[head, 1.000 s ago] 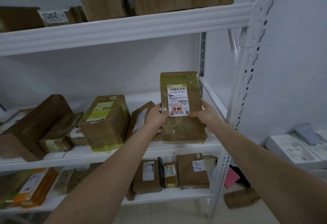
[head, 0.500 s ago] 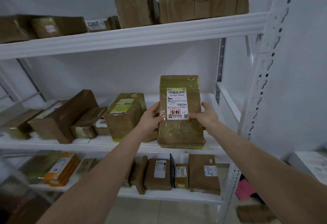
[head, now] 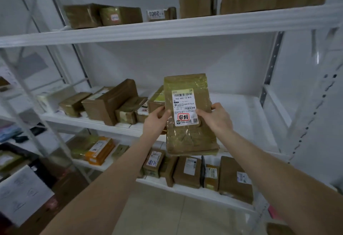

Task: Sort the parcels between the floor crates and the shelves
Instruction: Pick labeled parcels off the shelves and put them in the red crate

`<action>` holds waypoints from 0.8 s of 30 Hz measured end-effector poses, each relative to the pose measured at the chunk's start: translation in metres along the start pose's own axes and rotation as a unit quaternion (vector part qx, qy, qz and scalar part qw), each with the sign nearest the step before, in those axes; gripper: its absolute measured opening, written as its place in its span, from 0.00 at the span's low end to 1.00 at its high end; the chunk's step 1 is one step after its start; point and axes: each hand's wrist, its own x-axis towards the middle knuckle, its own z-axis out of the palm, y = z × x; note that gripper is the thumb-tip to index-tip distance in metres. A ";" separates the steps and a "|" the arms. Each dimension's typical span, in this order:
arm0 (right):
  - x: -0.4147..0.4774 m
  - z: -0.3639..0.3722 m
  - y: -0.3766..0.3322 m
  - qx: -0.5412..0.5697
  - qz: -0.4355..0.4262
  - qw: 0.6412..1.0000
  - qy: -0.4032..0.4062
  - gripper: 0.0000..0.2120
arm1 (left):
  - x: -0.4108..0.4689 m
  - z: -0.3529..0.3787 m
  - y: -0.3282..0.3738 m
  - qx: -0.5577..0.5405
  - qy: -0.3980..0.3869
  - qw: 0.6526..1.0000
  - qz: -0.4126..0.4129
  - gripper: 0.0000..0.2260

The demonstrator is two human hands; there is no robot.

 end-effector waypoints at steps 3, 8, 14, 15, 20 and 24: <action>-0.026 0.032 -0.016 -0.007 -0.008 1.000 -0.014 0.28 | -0.005 -0.036 -0.028 0.011 0.001 1.000 -0.014 0.26; -0.074 0.103 -0.041 -0.012 -0.024 0.998 -0.065 0.28 | -0.020 -0.108 -0.084 -0.009 0.002 0.997 -0.079 0.24; -0.121 0.203 -0.066 0.017 -0.033 0.985 -0.168 0.30 | -0.047 -0.190 -0.154 -0.025 -0.023 0.988 -0.151 0.24; -0.129 0.221 -0.070 0.020 -0.033 0.981 -0.192 0.30 | -0.053 -0.203 -0.166 -0.029 -0.022 0.986 -0.161 0.25; -0.166 0.305 -0.088 0.016 -0.033 0.954 -0.297 0.35 | -0.079 -0.264 -0.229 -0.049 -0.018 0.970 -0.236 0.30; -0.190 0.367 -0.108 0.009 -0.041 0.928 -0.369 0.35 | -0.097 -0.306 -0.274 -0.068 0.005 0.959 -0.275 0.30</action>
